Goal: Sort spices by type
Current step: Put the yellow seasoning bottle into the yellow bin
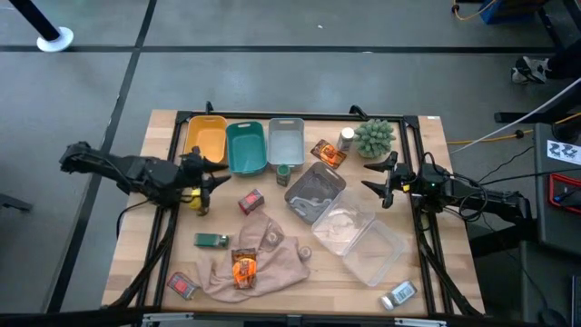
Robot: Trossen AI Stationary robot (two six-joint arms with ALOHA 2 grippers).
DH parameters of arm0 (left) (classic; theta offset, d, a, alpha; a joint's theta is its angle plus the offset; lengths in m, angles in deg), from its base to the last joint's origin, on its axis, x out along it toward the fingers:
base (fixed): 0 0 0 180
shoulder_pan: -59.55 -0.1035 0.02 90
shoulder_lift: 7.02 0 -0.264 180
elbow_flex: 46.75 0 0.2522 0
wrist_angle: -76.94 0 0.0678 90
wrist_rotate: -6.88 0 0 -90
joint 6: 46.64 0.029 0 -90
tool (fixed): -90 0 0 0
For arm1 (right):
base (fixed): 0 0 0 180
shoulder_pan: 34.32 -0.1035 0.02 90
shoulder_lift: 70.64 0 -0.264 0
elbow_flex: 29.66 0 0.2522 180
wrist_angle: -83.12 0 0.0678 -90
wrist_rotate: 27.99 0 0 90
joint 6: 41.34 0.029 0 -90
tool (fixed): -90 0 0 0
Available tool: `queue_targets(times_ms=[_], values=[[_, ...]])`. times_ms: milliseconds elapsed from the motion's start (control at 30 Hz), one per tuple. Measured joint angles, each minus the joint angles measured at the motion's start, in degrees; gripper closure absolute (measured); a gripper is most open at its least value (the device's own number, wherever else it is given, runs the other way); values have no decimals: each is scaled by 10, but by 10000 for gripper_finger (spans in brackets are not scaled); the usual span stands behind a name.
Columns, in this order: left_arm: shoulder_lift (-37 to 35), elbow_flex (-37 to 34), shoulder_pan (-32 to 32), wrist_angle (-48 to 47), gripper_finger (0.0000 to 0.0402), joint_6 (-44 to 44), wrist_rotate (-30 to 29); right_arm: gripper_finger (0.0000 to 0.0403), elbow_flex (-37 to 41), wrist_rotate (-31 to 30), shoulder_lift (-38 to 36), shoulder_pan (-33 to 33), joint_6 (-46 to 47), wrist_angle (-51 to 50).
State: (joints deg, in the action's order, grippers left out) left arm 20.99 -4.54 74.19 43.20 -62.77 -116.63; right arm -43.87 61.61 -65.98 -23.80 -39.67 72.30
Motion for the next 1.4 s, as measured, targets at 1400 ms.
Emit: queue_targets(times_ms=[1400], values=[[192, 197, -31, -551, 221, -415, 177, 134, 0, 0, 0, 0, 0, 0]])
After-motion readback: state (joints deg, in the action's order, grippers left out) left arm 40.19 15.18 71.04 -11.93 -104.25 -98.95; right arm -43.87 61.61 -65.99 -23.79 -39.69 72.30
